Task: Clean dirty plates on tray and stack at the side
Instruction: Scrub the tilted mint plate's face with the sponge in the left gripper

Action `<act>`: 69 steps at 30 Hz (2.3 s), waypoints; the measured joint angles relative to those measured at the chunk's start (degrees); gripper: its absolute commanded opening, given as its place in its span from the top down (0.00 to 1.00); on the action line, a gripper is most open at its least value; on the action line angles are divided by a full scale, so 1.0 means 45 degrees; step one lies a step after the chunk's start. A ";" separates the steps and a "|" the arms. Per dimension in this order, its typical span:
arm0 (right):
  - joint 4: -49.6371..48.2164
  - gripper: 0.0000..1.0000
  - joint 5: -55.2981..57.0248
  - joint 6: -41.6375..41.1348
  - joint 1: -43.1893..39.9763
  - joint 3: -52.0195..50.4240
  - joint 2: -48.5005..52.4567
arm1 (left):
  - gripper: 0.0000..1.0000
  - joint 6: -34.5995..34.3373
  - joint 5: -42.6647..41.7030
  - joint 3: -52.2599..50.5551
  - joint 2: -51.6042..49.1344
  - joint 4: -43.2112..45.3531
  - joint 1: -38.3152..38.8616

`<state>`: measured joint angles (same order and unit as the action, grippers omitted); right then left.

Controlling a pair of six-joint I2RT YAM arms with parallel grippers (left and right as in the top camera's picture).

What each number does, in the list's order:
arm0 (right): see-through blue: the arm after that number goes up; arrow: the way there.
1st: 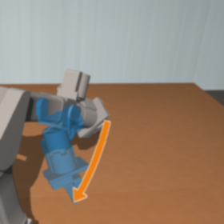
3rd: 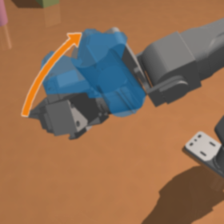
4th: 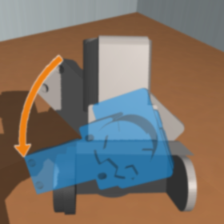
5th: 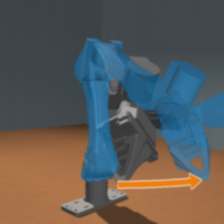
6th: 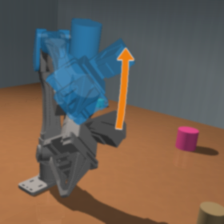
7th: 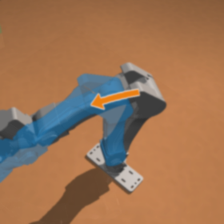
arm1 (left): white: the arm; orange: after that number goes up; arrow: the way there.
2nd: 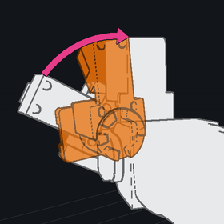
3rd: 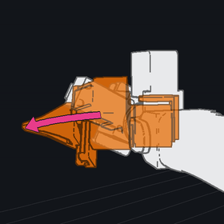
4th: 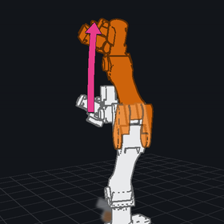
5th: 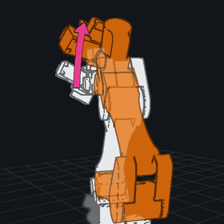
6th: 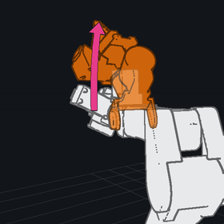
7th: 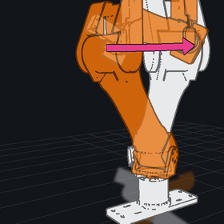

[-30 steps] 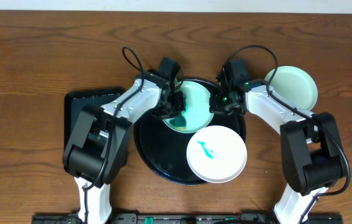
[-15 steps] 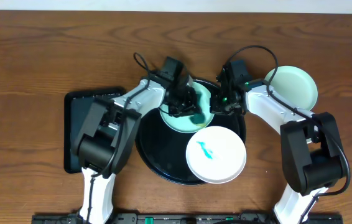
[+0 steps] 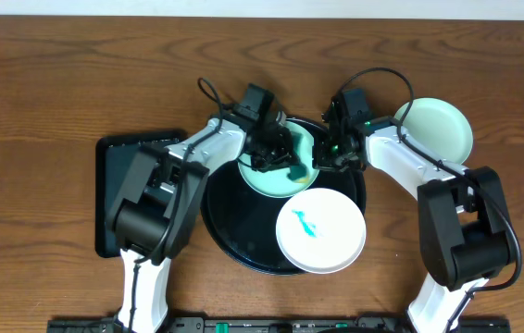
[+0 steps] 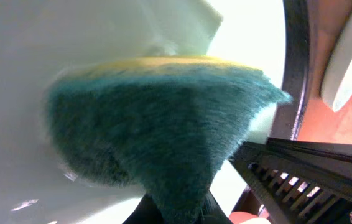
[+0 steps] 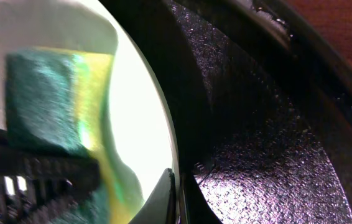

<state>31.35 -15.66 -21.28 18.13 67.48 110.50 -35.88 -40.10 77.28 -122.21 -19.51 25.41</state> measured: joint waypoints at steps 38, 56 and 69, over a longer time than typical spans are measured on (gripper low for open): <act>0.0355 0.99 -0.0175 0.0117 -0.0024 0.0015 0.0000 | 0.93 0.3546 0.3555 0.1855 0.0049 -0.3823 0.2293; 0.0476 0.99 -0.0068 0.0209 -0.0228 0.0005 0.0000 | 0.93 0.0418 0.3779 0.1656 -0.0024 -0.1953 0.1297; 0.0311 0.99 -0.0379 0.0204 -0.0058 0.0010 0.0010 | 0.93 0.0092 0.3993 0.1802 0.0029 -0.4012 -0.1438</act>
<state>32.75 -17.37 -20.36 17.87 67.53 110.54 -35.46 -22.13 85.38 -122.08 -37.56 18.94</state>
